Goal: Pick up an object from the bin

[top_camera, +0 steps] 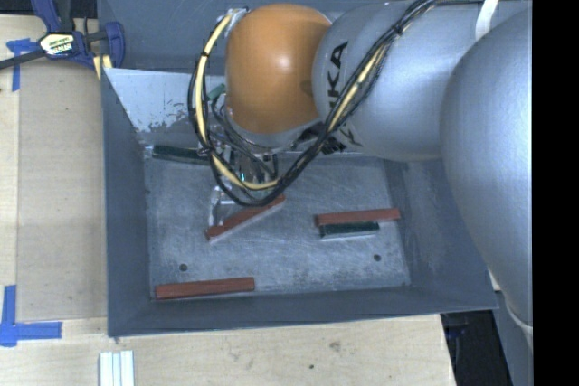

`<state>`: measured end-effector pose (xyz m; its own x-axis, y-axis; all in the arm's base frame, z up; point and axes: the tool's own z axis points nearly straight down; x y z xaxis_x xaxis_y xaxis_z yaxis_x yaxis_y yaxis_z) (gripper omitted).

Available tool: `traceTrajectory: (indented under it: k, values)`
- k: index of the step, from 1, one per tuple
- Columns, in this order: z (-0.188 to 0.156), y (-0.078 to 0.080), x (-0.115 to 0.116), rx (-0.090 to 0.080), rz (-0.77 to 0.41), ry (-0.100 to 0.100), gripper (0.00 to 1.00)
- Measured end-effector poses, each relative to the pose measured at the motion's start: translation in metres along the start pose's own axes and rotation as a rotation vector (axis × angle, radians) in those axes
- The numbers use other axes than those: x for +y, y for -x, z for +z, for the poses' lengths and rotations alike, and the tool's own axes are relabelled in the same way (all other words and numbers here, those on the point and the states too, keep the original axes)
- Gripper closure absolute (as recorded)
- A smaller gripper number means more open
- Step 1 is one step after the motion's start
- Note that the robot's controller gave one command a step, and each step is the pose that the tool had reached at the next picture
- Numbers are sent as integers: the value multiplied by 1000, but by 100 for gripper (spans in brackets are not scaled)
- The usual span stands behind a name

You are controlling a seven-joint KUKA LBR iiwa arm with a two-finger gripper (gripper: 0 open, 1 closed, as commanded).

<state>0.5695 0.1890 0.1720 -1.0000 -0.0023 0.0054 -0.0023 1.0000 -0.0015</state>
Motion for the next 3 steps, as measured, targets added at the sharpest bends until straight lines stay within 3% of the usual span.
traceTrajectory:
  k: [1, 2, 3]
  values:
    - [-5, 2, 0, -8, 2, 3, 0]
    - [22, -2, -12, -17, -152, 4, 0]
    - [84, -45, -69, -10, -435, 1, 0]
